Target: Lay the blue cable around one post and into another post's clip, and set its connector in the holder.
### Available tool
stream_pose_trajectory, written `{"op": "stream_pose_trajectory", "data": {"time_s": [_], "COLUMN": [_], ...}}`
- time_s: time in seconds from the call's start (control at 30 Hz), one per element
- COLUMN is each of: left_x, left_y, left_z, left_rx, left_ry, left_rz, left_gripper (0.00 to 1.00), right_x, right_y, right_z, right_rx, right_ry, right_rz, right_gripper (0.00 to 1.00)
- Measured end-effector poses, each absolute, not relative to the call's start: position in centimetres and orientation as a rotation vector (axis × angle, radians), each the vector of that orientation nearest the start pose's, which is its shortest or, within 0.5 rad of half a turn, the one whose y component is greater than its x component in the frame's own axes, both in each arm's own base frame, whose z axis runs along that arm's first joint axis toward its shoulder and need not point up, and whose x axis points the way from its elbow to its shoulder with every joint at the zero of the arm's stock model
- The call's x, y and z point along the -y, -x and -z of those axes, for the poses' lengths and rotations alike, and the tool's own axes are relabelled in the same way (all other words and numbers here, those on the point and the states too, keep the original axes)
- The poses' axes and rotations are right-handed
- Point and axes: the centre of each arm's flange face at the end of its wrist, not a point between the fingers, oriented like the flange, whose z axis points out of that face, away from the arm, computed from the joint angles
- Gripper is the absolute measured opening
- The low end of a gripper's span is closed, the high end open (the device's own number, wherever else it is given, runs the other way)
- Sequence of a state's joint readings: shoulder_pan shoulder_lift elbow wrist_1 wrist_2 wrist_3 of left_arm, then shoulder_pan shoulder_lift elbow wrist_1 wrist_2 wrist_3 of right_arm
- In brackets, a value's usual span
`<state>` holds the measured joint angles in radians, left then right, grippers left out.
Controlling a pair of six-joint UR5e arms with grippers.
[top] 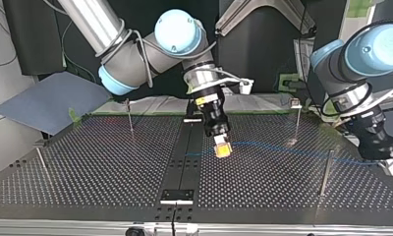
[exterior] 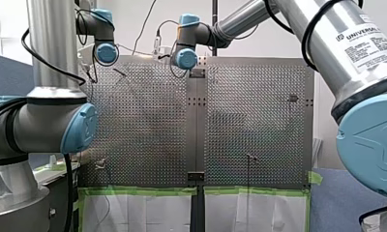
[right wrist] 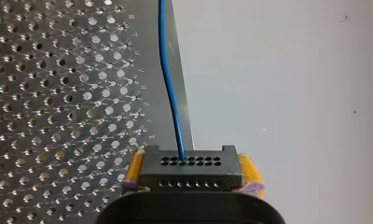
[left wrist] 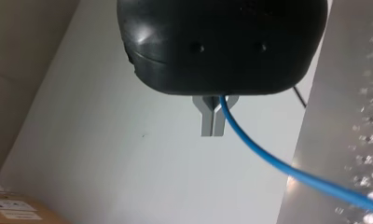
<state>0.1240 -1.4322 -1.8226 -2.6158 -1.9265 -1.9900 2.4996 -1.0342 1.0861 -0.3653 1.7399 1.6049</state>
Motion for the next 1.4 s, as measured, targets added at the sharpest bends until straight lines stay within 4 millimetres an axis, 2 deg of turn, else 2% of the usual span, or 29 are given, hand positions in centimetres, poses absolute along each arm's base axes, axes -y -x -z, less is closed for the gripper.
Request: {"op": "stream_pose_trajectory", "data": {"time_s": [0.43, 0.67, 0.87, 1.1, 1.4], "left_x": [-0.1, -1.1, -1.7, -2.4, -3.1], "left_y": [-50.8, -52.0, -53.4, -54.8, -56.2], "left_z": [-46.4, -45.3, -43.4, -42.1, -40.0], "left_rx": [-1.03, -1.057, -1.104, -1.125, -1.164], "left_ry": [0.615, 0.602, 0.588, 0.579, 0.574], "left_rz": [0.074, 0.081, 0.088, 0.091, 0.095], "left_gripper": [0.0, 0.0, 0.0, 0.0, 0.0], "right_x": [35.8, 36.9, 38.0, 39.0, 40.5], "right_y": [-66.4, -67.1, -68.1, -68.5, -67.9], "right_z": [-44.1, -42.8, -41.2, -41.1, -40.5], "right_rx": [0.697, 0.708, 0.724, 0.723, 0.74], "right_ry": [-1.419, -1.438, -1.475, -1.461, -1.46], "right_rz": [-2.002, -1.982, -1.949, -1.951, -1.933], "right_gripper": [0.0, 0.0, 0.0, 0.0, 0.0]}}
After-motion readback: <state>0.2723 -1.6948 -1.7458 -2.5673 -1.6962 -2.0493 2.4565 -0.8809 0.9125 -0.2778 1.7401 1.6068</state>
